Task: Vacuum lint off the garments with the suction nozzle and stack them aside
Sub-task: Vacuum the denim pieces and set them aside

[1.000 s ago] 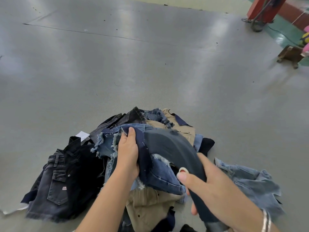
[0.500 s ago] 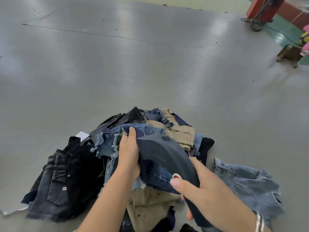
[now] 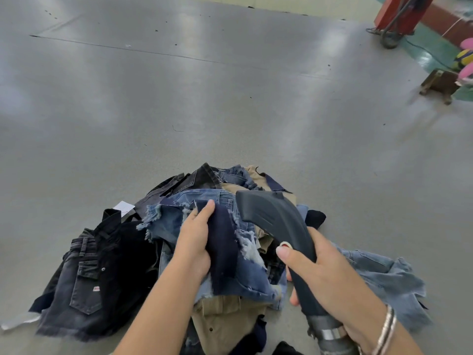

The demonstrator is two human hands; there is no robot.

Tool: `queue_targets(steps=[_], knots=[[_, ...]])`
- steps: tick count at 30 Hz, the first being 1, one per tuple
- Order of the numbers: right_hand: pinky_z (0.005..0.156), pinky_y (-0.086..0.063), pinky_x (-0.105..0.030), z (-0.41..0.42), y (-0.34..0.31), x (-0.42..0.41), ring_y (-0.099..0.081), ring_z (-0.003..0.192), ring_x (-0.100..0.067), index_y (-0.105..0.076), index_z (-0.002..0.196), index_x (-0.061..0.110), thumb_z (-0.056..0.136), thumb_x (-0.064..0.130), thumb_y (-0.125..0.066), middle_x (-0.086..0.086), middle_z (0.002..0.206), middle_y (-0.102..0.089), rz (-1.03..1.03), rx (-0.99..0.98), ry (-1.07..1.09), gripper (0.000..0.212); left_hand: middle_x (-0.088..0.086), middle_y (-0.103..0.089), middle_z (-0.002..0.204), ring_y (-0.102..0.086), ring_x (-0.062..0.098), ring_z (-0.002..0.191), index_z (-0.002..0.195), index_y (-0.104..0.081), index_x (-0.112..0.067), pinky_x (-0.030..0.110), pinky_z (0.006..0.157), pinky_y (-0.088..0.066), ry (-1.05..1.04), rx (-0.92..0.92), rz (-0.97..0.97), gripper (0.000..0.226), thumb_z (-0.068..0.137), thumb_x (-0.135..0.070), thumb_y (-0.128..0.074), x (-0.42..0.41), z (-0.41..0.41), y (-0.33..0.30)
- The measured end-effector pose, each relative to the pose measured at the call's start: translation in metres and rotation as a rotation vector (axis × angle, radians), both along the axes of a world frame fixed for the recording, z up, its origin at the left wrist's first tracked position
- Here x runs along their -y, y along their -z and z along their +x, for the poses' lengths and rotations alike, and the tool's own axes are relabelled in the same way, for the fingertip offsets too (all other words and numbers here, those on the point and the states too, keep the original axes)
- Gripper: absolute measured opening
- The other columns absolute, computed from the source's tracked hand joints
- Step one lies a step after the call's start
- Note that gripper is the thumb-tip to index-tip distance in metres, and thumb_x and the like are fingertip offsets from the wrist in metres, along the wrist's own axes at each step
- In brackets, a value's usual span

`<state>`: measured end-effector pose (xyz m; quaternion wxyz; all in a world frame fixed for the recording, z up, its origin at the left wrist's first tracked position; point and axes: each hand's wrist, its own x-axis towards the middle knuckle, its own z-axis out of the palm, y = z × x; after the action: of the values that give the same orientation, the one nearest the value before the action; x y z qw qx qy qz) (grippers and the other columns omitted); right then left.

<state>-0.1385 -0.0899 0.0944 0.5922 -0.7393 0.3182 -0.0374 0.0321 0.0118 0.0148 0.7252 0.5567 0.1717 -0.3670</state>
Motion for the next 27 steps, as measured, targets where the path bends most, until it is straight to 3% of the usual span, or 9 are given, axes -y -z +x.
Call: queue_targets(steps=[3, 7, 11, 15, 18, 21, 25, 27], knots=[[0.045, -0.048, -0.022, 0.000, -0.002, 0.003, -0.063, 0.046, -0.025, -0.054, 0.085, 0.048, 0.082, 0.040, -0.061, -0.003, 0.063, -0.063, -0.016, 0.029, 0.039, 0.011, 0.012, -0.066, 0.081, -0.062, 0.021, 0.072, 0.107, -0.060, -0.002, 0.027, 0.061, -0.050, 0.052, -0.154, -0.036, 0.018, 0.096, -0.015, -0.053, -0.003, 0.004, -0.006], [0.047, -0.050, -0.024, 0.000, -0.003, 0.004, -0.063, 0.048, -0.026, -0.054, 0.083, 0.048, 0.077, 0.044, -0.061, -0.007, 0.066, -0.062, -0.030, 0.070, 0.078, 0.010, 0.011, -0.057, 0.065, -0.057, 0.022, 0.059, 0.083, -0.056, 0.003, 0.022, 0.052, -0.050, 0.071, -0.297, -0.095, 0.025, 0.096, -0.001, -0.035, -0.011, -0.002, -0.011], [0.047, -0.050, -0.021, 0.000, -0.010, 0.002, -0.063, 0.047, -0.025, -0.055, 0.080, 0.050, 0.073, 0.050, -0.063, 0.000, 0.064, -0.062, -0.053, 0.142, 0.088, 0.010, 0.014, -0.064, 0.083, -0.062, 0.025, 0.080, 0.103, -0.060, -0.007, 0.029, 0.072, -0.053, -0.079, -0.034, -0.206, 0.027, 0.094, 0.003, -0.036, -0.003, -0.003, -0.024], [0.049, -0.049, -0.019, -0.004, -0.019, -0.001, -0.062, 0.047, -0.023, -0.057, 0.082, 0.053, 0.064, 0.054, -0.060, -0.001, 0.064, -0.063, -0.022, 0.207, 0.052, 0.018, 0.005, -0.074, 0.084, -0.072, 0.021, 0.075, 0.081, -0.076, -0.018, 0.031, 0.063, -0.058, -0.109, 0.167, -0.370, 0.028, 0.089, -0.017, -0.050, -0.001, 0.005, -0.034], [0.050, -0.050, -0.020, -0.005, -0.018, -0.005, -0.062, 0.048, -0.023, -0.056, 0.090, 0.053, 0.071, 0.050, -0.061, -0.001, 0.064, -0.063, 0.010, 0.179, -0.018, 0.020, 0.006, -0.075, 0.092, -0.072, 0.023, 0.085, 0.083, -0.075, -0.022, 0.037, 0.073, -0.057, -0.089, 0.233, -0.194, 0.026, 0.093, -0.038, -0.057, 0.000, 0.005, -0.026], [0.050, -0.048, -0.019, -0.005, -0.017, -0.009, -0.062, 0.048, -0.021, -0.055, 0.087, 0.053, 0.084, 0.038, -0.062, 0.000, 0.062, -0.063, 0.009, 0.152, -0.065, 0.017, 0.005, -0.074, 0.097, -0.069, 0.026, 0.096, 0.095, -0.070, -0.020, 0.044, 0.087, -0.055, -0.071, 0.341, -0.027, 0.029, 0.093, -0.045, -0.055, 0.002, 0.003, -0.016], [0.049, -0.049, -0.021, -0.004, -0.014, -0.017, -0.062, 0.046, -0.020, -0.052, 0.088, 0.054, 0.087, 0.036, -0.062, 0.004, 0.060, -0.063, 0.047, 0.084, -0.126, 0.020, -0.006, -0.071, 0.069, -0.067, 0.009, 0.067, 0.082, -0.064, -0.017, 0.022, 0.058, -0.052, -0.079, 0.474, 0.008, 0.035, 0.095, -0.046, -0.051, 0.001, 0.006, -0.011], [0.049, -0.049, -0.021, -0.003, -0.011, -0.021, -0.062, 0.046, -0.021, -0.051, 0.089, 0.054, 0.086, 0.038, -0.062, 0.006, 0.060, -0.062, 0.064, 0.051, -0.145, 0.020, -0.006, -0.067, 0.063, -0.063, 0.008, 0.059, 0.076, -0.060, -0.017, 0.020, 0.054, -0.049, -0.061, 0.461, -0.030, 0.035, 0.095, -0.045, -0.050, 0.000, 0.004, -0.011]])
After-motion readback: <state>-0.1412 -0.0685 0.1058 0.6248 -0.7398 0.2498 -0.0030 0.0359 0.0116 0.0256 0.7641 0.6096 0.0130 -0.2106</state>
